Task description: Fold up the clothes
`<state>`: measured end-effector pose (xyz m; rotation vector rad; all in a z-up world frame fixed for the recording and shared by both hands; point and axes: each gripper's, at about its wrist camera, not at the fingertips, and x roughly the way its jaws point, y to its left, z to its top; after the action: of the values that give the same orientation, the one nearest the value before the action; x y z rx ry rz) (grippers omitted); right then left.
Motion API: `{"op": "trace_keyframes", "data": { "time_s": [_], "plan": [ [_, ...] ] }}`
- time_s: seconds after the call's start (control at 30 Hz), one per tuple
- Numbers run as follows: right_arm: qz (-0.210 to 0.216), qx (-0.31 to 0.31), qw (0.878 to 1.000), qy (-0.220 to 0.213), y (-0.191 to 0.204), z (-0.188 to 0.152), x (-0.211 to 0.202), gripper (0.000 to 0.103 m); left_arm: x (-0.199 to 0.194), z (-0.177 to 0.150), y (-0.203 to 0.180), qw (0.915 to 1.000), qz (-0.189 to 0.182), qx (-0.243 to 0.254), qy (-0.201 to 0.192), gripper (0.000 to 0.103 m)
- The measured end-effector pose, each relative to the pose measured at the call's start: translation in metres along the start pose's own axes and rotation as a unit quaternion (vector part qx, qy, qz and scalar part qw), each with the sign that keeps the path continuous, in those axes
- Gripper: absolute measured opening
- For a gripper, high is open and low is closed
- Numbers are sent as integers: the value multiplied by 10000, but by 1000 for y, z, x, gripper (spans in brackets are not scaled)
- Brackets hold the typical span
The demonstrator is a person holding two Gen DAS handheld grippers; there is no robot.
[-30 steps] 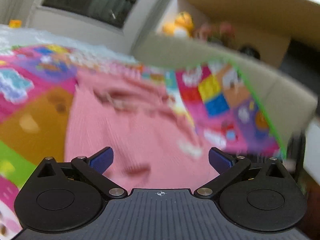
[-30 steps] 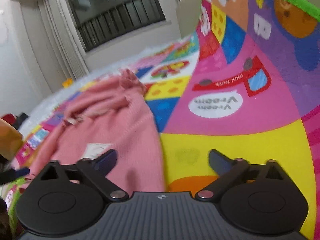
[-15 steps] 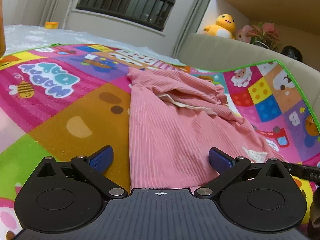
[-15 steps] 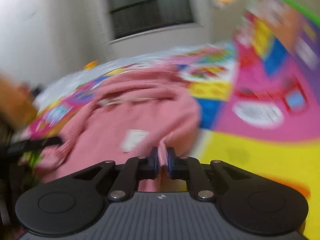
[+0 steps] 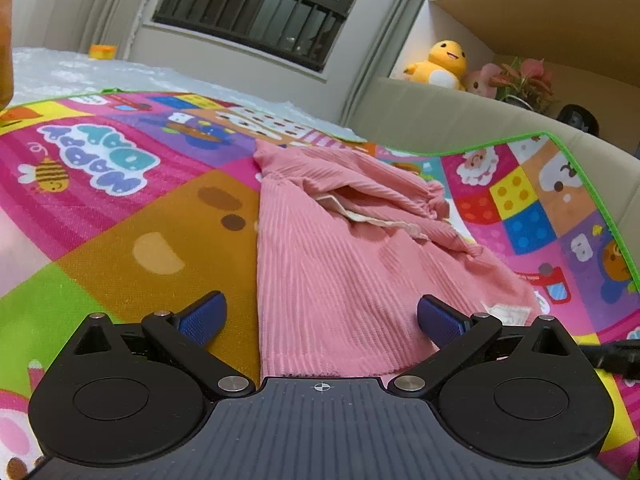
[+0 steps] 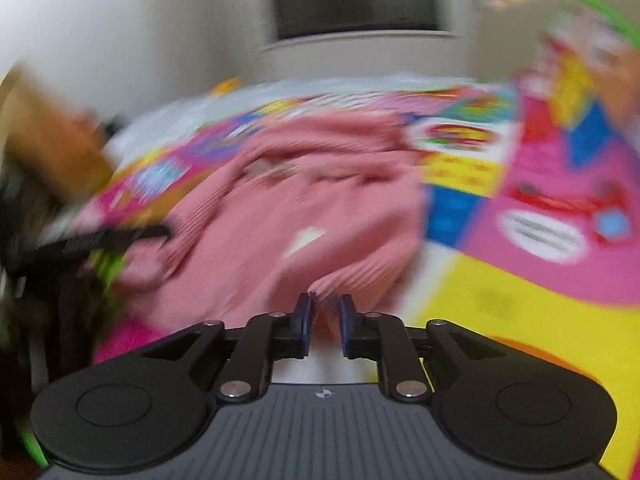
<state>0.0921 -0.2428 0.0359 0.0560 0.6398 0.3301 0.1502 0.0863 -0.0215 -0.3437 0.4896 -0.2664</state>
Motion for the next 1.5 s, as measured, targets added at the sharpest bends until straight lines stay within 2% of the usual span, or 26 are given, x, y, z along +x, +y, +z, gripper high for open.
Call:
{"op": "trace_keyframes", "data": {
  "time_s": [0.03,0.1,0.17,0.2,0.33,0.43,0.47,0.57,0.7,0.87,0.97,1.0,1.13,1.17,1.23,1.33,1.43,1.5],
  "plan": [
    [-238,270,9993,-127,-9,-1,-7,23,0,0,0,10000,-4,-3,-4,103],
    [-763,404,9957,-329,-19,-9,-18,31,0,0,0,10000,-11,-8,-13,103],
    [-901,-15,9954,-321,-15,-17,-22,58,0,-1,0,10000,-11,-8,-16,103],
    [-946,-323,9946,-289,-10,-22,-23,63,0,-1,0,10000,-11,-9,-19,103],
    [-1088,-1337,9849,-138,10,-32,-12,66,0,-2,0,10000,-10,-14,-36,103],
    [-1181,-2034,9719,-17,24,-37,0,66,0,-1,0,10000,-7,-9,-31,103],
    [-1318,-2100,9686,-175,27,-34,3,66,0,-1,0,10000,-7,-6,-28,103],
    [-1843,-1827,9618,-871,25,-13,-2,66,0,-1,0,10000,-1,0,-17,103],
    [-2040,-1317,9637,-1106,6,6,-14,66,0,-1,1,10000,-13,-8,-33,103],
    [-1894,-1236,9736,-323,-3,-15,9,68,0,-1,2,10000,-32,-22,-46,103],
    [-2019,-1569,9664,-275,4,-20,25,68,0,-1,3,10000,-30,-16,-37,103],
    [-2178,-1736,9596,-389,7,-18,25,68,0,-1,3,10000,-30,-13,-33,103],
    [-2793,-1934,9316,-1292,3,7,-10,68,0,-1,3,10000,-33,-16,-38,103],
    [-2815,-1899,9310,-1341,0,11,-20,69,0,-1,3,10000,-40,-21,-42,103],
    [-2723,-1785,9385,-1151,-6,8,-25,70,0,-1,4,10000,-53,-31,-51,103],
    [-2406,-1574,9572,-341,-21,-19,-15,70,0,-1,4,10000,-63,-40,-48,103],
    [-2053,-1064,9729,-22,-36,-34,-24,72,0,0,4,10000,-55,-63,-13,103],
    [-1812,-719,9806,188,-45,-45,-30,85,0,1,4,10000,-37,-86,18,103]
  ]
}}
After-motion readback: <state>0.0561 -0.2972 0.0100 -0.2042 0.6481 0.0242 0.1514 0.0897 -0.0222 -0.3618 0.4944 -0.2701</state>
